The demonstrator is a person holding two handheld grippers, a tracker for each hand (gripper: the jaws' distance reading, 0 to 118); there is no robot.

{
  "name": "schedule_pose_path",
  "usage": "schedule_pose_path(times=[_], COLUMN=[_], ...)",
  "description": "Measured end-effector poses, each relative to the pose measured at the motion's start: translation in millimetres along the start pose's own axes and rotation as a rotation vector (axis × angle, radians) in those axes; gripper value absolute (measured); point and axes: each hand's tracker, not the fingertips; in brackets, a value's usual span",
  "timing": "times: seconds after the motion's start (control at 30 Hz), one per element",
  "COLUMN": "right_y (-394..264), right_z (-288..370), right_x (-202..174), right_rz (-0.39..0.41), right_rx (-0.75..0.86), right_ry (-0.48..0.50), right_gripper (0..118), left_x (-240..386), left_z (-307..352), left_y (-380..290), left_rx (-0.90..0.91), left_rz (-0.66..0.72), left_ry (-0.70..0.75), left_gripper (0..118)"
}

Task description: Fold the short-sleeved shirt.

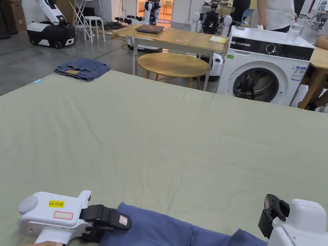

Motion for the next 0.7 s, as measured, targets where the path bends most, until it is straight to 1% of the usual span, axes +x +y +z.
schedule_pose_path(times=[0.07,0.1,0.13,0.2,0.3,0.4,0.43,0.5,0.67,0.7], right_y=[-1,-1,-1,-1,-1,0,1,1,2,2], right_z=[-1,-1,-2,-3,-3,-3,-3,-3,-3,-4], right_x=[0,0,0,-1,-2,-2,-2,-1,-2,-2], right_rz=[-0.007,-0.011,-0.012,-0.009,-0.004,0.004,0.009,0.015,0.028,0.029], right_rx=[-0.004,-0.005,-0.008,-0.013,-0.013,-0.012,-0.012,-0.010,-0.015,-0.018], right_ry=[-0.001,0.000,0.001,0.002,0.007,0.010,0.009,0.008,0.015,0.019], right_gripper=[0,0,0,0,0,0,0,0,0,0], left_x=[-4,-5,-6,-9,3,17,29,47,85,97], left_z=[-4,-5,-5,3,10,23,23,35,79,89], left_y=[0,-1,-1,4,1,1,-8,-9,-7,-7], left_rx=[0.015,0.022,0.033,0.045,0.074,0.114,0.127,0.148,0.211,0.219], left_rz=[-0.014,-0.013,-0.004,-0.012,-0.083,-0.086,-0.108,-0.158,-0.176,-0.219], left_ry=[0.028,0.044,0.064,0.047,0.106,0.091,0.097,0.160,0.312,0.375], left_gripper=[33,17,10,4,3,2,2,2,2,2])
